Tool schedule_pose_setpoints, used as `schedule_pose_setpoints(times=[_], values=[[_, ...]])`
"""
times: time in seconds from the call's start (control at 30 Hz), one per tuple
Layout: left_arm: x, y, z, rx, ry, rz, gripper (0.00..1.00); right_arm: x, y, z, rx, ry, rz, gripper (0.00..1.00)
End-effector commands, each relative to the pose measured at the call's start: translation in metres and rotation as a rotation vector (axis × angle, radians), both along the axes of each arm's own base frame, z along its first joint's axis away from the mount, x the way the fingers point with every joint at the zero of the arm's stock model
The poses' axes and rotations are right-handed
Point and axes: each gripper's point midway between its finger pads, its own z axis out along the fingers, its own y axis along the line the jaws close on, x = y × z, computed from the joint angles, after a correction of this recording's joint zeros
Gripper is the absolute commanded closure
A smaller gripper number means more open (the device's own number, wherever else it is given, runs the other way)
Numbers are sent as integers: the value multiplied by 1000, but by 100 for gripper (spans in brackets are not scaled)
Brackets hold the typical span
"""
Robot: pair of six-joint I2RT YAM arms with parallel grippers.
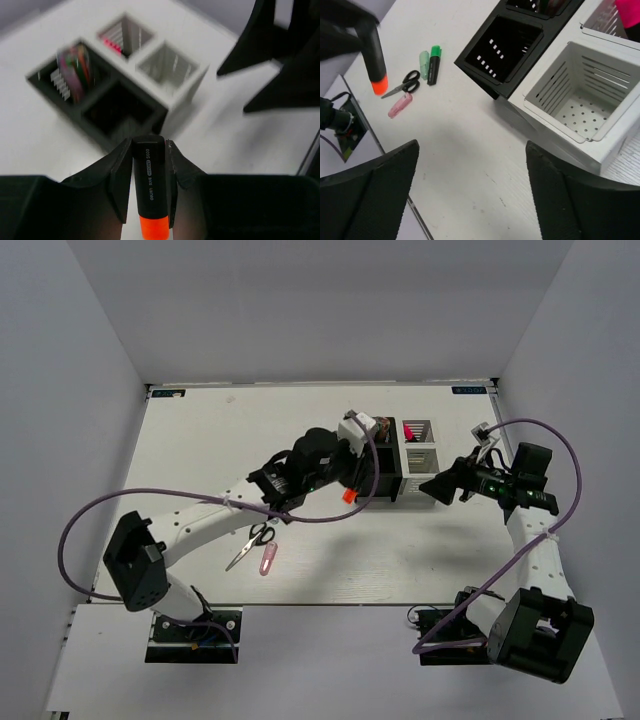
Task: Sort the stationery into containers
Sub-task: Grab a piece of stationery with the left arm, then place the stationery into the container
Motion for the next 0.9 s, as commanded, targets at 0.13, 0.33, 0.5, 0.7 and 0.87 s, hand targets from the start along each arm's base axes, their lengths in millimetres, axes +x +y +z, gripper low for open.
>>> schedule_pose_setpoints(times=[0.13, 0.33, 0.5, 0.7, 0.87], values=[[66, -99, 60, -297, -213, -86, 100, -2, -20, -5, -144, -62, -98, 100], [115, -144, 80, -445, -307, -39, 100, -8, -30, -5, -166, -53, -170, 100], [143, -155, 94, -527, -324, 38, 100, -13, -33, -10, -146, -73, -185, 100], [173, -153, 81, -587, -279, 118, 100, -14, -35, -12, -100, -54, -173, 100], [194, -150, 71, -603, -293, 173, 100, -17, -37, -13, -70, -46, -174, 100]])
